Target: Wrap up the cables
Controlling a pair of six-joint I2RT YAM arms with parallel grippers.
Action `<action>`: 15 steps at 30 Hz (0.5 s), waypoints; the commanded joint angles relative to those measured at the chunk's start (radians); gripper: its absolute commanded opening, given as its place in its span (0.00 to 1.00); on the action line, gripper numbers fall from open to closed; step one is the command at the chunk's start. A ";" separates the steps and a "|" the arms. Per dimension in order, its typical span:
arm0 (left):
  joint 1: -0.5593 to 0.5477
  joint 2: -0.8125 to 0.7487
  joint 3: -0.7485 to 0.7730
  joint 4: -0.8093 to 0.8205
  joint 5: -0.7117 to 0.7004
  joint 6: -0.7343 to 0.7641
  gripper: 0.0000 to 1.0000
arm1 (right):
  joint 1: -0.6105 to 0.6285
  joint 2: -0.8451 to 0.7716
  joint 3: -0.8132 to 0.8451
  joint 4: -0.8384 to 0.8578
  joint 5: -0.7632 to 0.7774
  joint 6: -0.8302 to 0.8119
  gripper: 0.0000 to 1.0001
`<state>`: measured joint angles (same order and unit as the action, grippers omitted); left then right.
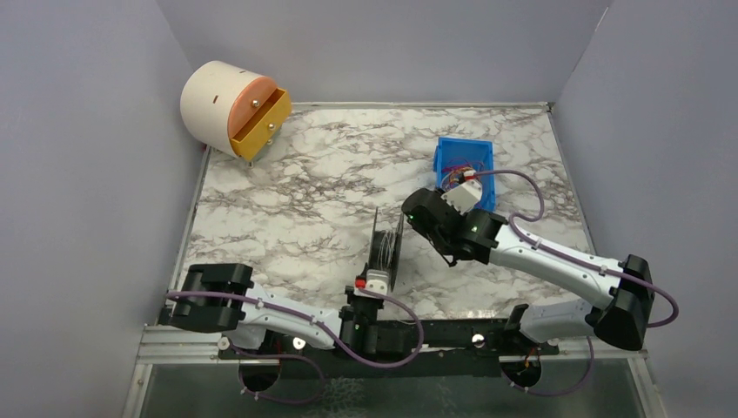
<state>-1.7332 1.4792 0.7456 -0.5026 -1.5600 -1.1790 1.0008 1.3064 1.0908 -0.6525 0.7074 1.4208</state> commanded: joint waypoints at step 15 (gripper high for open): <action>0.136 -0.162 0.015 -0.140 0.023 0.067 0.00 | 0.002 -0.202 -0.069 -0.023 0.054 -0.320 0.37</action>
<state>-1.6089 1.3720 0.7437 -0.6254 -1.5169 -1.1625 1.0000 1.1313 1.0443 -0.7033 0.7212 1.1805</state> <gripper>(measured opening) 0.027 0.370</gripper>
